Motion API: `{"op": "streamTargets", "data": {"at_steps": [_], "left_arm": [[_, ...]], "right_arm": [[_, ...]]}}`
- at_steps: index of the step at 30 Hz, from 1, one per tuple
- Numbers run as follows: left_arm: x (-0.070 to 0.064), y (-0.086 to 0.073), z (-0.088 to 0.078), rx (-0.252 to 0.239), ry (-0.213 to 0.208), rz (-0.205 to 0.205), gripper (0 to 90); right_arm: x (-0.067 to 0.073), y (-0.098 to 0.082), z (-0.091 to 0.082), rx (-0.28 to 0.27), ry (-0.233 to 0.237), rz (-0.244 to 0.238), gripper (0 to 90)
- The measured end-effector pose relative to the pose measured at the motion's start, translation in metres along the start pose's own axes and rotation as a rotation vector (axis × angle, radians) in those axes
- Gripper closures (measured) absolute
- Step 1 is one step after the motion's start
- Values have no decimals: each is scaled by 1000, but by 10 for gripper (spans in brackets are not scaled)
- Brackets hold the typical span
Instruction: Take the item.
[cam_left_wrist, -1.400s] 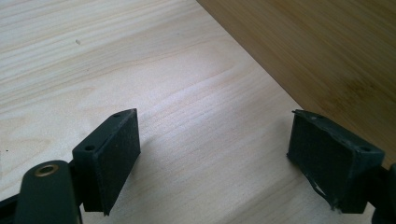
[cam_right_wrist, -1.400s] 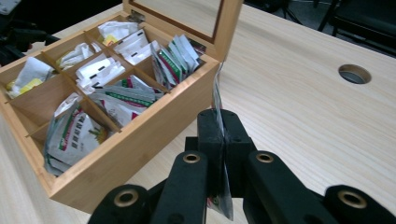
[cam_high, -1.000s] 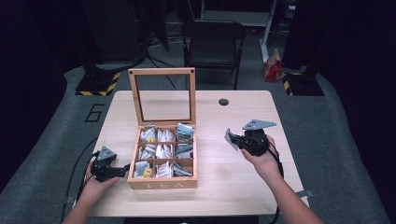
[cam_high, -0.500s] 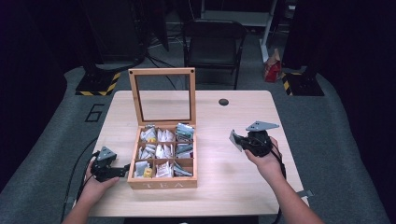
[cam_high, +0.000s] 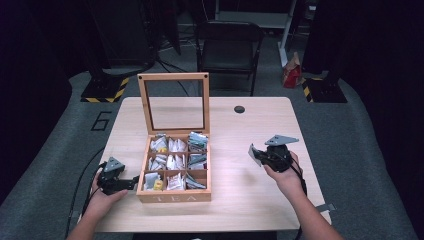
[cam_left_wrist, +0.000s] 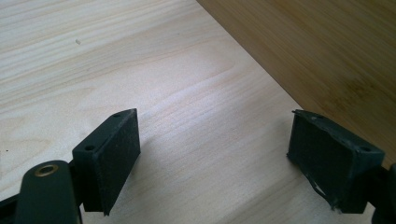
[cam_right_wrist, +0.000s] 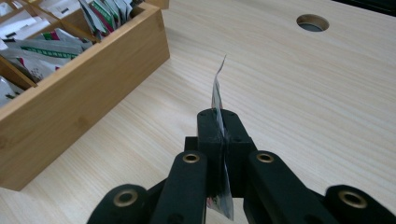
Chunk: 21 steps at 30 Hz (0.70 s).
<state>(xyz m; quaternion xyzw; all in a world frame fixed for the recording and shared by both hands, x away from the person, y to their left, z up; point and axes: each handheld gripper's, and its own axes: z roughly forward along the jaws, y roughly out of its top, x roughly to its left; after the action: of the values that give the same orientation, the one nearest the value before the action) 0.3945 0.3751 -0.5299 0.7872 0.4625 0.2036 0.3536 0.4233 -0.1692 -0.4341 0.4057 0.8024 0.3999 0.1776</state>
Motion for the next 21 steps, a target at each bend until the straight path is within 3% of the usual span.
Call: {"op": "streamTargets", "data": {"at_steps": [21], "left_arm": [[0, 0, 0, 0, 0, 0, 163]], "right_arm": [[-7, -32, 15, 35, -38, 31, 883]]}}
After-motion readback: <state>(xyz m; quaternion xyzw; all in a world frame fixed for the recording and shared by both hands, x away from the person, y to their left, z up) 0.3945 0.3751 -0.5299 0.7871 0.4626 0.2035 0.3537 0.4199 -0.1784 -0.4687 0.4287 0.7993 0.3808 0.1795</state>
